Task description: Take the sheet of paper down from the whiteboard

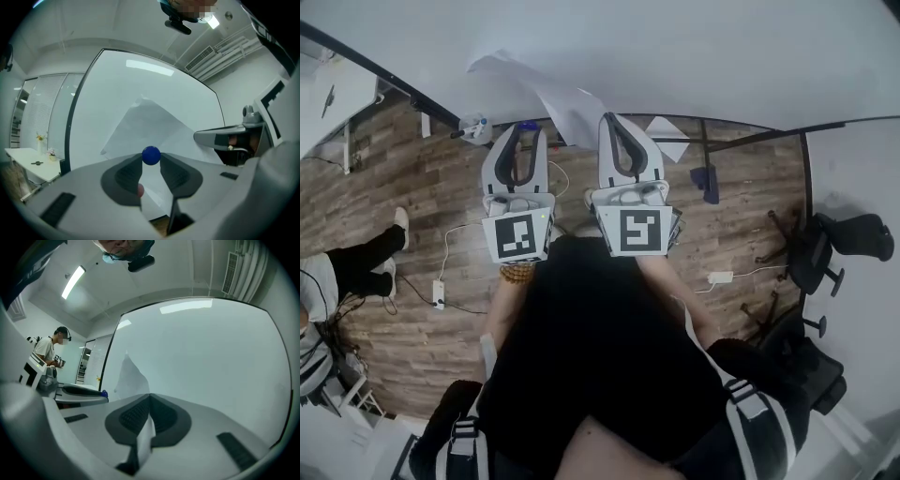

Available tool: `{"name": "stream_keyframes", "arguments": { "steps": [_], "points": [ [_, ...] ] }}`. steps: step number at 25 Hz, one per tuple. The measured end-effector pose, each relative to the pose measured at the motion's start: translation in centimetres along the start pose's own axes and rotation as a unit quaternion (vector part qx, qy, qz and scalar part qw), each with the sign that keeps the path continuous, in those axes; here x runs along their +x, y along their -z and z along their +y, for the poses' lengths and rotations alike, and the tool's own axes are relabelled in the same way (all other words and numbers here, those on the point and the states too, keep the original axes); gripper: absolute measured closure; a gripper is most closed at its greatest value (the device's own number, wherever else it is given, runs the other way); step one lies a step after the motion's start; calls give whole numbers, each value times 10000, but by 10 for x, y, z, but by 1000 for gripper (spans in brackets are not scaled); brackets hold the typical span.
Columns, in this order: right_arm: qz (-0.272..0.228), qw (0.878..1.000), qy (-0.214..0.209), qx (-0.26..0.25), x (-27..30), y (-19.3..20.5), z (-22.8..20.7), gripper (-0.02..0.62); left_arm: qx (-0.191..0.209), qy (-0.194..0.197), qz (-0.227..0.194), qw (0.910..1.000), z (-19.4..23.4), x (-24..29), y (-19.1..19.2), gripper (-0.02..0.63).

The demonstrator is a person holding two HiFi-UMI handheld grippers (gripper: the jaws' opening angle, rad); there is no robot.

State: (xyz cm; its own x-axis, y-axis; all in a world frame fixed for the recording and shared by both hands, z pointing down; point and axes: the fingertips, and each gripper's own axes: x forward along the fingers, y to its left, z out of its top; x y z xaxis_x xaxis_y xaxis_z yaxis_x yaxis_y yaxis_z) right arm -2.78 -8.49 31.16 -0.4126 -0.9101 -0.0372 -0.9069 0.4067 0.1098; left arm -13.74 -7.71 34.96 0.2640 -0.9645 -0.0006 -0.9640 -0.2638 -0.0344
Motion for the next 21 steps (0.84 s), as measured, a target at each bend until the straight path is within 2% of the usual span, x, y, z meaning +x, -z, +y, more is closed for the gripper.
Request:
{"name": "stream_keyframes", "arguments": {
  "steps": [21],
  "points": [
    [-110,9995,-115,-288,10,-9,-5,598,49,18,-12,10000,-3,14,-6,480]
  ]
}}
